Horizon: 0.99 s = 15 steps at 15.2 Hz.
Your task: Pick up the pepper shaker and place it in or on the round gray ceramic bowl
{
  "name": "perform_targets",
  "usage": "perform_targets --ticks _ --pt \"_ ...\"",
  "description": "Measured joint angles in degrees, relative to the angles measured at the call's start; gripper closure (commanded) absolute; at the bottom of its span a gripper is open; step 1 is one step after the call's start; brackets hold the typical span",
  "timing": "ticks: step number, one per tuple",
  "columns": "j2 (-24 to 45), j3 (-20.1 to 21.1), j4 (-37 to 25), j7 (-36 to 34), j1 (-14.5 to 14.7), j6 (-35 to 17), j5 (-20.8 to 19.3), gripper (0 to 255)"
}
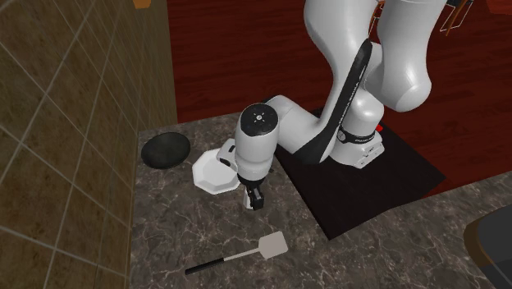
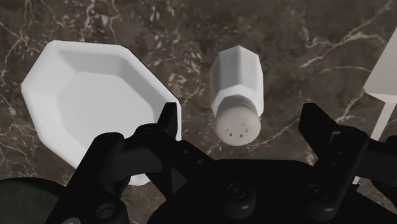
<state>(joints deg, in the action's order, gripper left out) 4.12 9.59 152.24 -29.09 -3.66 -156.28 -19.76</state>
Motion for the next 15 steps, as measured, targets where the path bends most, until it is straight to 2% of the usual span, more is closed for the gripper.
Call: perform_targets --ticks 3,4,15 --pt "0.1 0.0 -0.1 -0.1 0.0 -0.1 -0.1 0" --pt "0.1 0.0 -0.1 -0.1 0.0 -0.1 -0.1 255" --pt "-0.4 0.1 0.0 0.3 0.0 0.3 0.4 255"
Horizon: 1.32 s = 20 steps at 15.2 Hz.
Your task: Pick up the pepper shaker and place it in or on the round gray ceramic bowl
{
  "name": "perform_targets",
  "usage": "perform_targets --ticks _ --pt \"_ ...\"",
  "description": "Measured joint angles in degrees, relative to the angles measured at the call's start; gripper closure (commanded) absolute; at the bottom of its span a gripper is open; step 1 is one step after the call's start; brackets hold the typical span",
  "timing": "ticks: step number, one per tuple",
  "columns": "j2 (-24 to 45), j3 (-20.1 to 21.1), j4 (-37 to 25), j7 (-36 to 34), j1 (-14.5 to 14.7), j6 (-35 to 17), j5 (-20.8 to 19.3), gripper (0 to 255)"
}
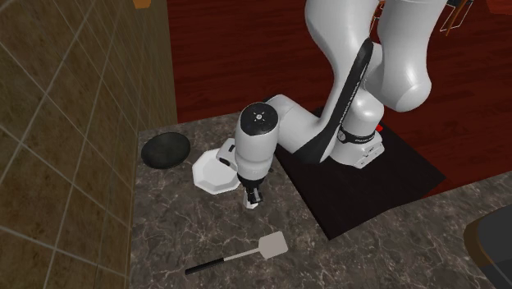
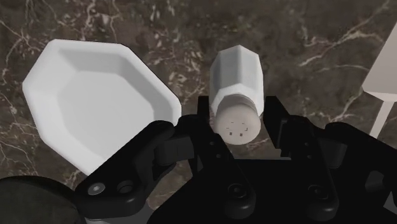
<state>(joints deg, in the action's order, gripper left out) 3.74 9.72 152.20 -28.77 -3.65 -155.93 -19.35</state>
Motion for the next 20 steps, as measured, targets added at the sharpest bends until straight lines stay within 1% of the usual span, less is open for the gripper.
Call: perform_targets --ticks 7,12,20 --pt "-5.7 0.8 0.0 4.4 0.3 5.3 5.4 255" --pt "-10.0 0.7 -0.3 7.1 0.8 9.7 8.4 255" --pt "-16.1 0.3 -1.6 10.0 1.8 16.8 11.6 255"
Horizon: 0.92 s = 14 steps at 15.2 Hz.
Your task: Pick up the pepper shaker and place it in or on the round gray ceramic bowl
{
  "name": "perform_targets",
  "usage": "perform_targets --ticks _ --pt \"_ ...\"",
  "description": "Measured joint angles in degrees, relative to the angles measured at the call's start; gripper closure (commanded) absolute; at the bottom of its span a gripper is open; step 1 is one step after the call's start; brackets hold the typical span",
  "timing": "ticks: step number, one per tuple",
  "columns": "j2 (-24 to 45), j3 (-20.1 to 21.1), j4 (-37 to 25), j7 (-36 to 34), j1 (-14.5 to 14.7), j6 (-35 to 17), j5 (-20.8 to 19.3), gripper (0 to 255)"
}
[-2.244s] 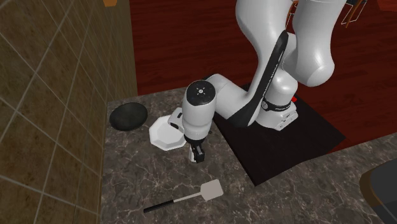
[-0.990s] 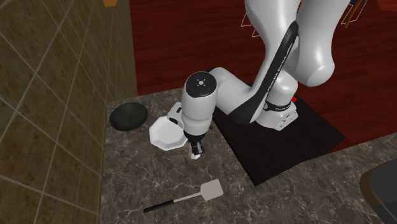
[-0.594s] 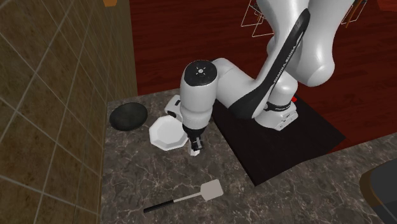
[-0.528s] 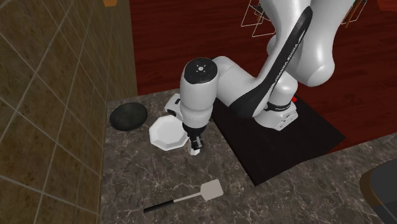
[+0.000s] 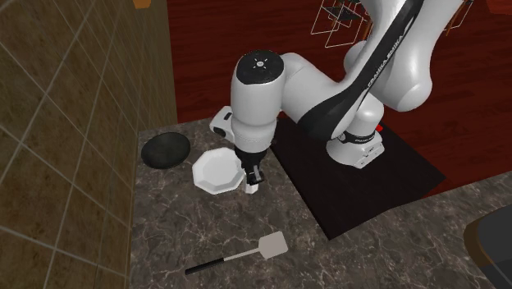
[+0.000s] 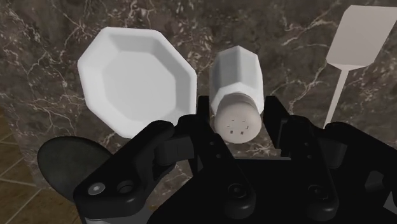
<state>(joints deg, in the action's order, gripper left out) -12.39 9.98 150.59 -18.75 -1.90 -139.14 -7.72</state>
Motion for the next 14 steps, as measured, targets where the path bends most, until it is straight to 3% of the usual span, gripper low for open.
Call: perform_targets --ticks 4,14 --pt "-1.3 -0.6 -1.5 1.3 -0.1 2.7 0.6 255" --pt "8.7 -7.6 -14.0 12.8 -6.1 4.0 -1.6 255"
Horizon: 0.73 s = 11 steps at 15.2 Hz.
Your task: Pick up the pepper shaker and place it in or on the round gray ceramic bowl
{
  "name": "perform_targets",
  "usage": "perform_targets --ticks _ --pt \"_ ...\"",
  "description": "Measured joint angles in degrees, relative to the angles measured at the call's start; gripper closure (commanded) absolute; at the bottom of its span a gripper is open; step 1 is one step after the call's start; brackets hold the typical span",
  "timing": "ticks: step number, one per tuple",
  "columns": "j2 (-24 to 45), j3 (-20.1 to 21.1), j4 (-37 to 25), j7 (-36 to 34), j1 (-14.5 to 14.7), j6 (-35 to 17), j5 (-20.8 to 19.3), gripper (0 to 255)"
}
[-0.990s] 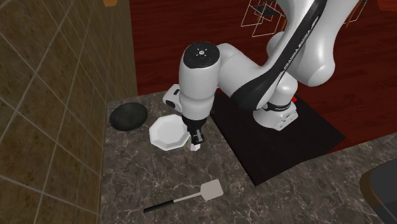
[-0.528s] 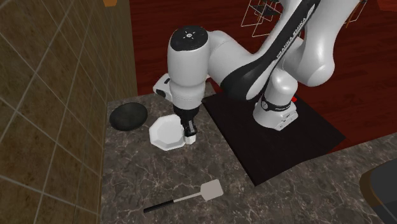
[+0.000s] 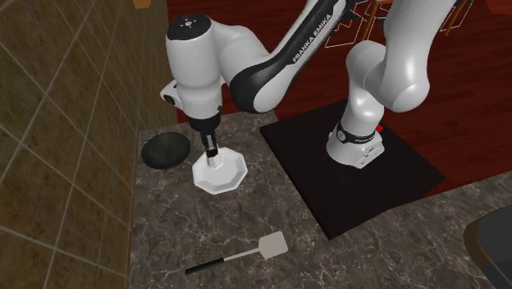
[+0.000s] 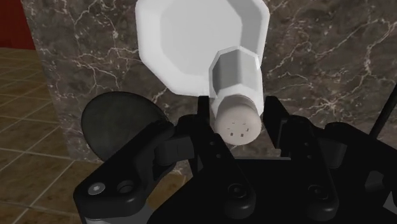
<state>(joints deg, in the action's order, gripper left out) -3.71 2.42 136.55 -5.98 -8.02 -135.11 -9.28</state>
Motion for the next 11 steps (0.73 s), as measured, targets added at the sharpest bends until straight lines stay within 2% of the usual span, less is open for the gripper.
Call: perform_targets --ticks 9,11 --pt "12.3 -4.4 -17.0 10.6 -4.9 3.6 1.3 255" --pt "16.3 -4.8 -22.6 12.4 -5.7 5.1 2.0 255"
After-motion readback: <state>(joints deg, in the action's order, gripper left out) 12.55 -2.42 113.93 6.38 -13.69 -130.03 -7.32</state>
